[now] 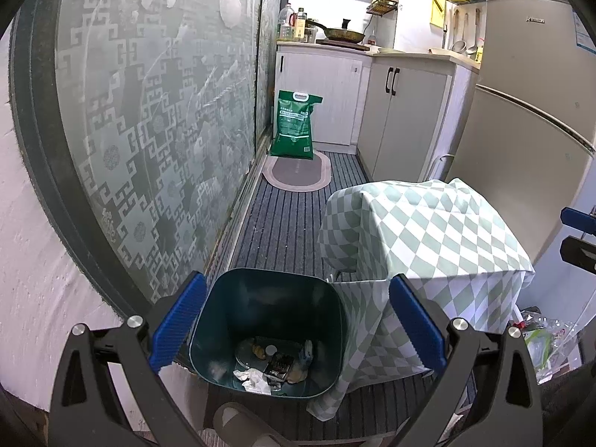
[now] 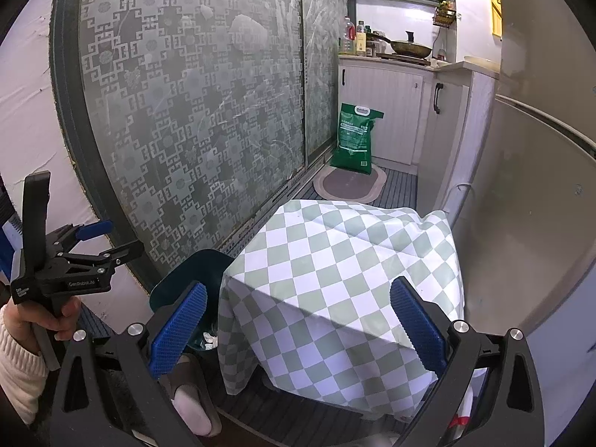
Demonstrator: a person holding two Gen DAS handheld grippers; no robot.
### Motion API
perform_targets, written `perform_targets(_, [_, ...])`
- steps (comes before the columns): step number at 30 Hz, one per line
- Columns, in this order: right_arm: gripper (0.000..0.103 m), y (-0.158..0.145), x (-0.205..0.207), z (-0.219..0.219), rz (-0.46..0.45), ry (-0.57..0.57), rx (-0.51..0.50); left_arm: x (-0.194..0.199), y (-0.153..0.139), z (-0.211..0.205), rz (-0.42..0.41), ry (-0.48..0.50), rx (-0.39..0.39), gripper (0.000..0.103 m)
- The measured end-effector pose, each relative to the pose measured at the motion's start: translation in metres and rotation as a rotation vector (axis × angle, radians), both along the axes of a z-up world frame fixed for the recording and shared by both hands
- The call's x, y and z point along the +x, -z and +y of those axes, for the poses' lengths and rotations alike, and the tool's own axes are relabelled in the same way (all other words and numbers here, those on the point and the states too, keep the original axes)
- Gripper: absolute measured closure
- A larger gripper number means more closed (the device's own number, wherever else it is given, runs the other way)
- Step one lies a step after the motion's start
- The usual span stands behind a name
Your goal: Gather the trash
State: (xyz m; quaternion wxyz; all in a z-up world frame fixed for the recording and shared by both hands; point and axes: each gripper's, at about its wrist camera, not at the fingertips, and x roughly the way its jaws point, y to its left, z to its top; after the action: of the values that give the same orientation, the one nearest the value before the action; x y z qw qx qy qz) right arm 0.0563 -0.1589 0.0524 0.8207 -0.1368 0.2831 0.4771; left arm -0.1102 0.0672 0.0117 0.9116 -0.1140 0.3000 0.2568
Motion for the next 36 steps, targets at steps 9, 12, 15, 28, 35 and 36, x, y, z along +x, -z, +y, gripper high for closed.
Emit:
perform_targets(9, [0.003, 0.0033, -0.0049, -0.0050, 0.000, 0.002, 0.007, -0.0001, 0.0012, 0.0012, 0.000, -0.010, 0.001, 0.003])
perform_targets(12, [0.003, 0.0033, -0.0051, -0.0046, 0.000, 0.002, 0.007, -0.0005, 0.0006, 0.0009, 0.000, -0.009, 0.003, 0.003])
perform_targets(15, [0.003, 0.0040, -0.0064, -0.0046, 0.000, 0.001, 0.005, -0.0011, 0.0005, 0.0007, 0.000, -0.007, 0.004, 0.003])
perform_targets(28, [0.003, 0.0031, -0.0066, -0.0034, 0.000, 0.001, 0.004, -0.0013, 0.0004, 0.0010, 0.001, -0.008, 0.004, 0.003])
perform_targets(35, [0.003, 0.0033, -0.0069, -0.0034, 0.000, 0.001, 0.003, -0.0012, 0.0004, 0.0005, 0.001, -0.008, 0.005, 0.003])
perform_targets(36, [0.003, 0.0029, -0.0064, -0.0031, 0.000, 0.001, 0.003, -0.0010, 0.0004, 0.0002, 0.001, -0.008, 0.005, 0.003])
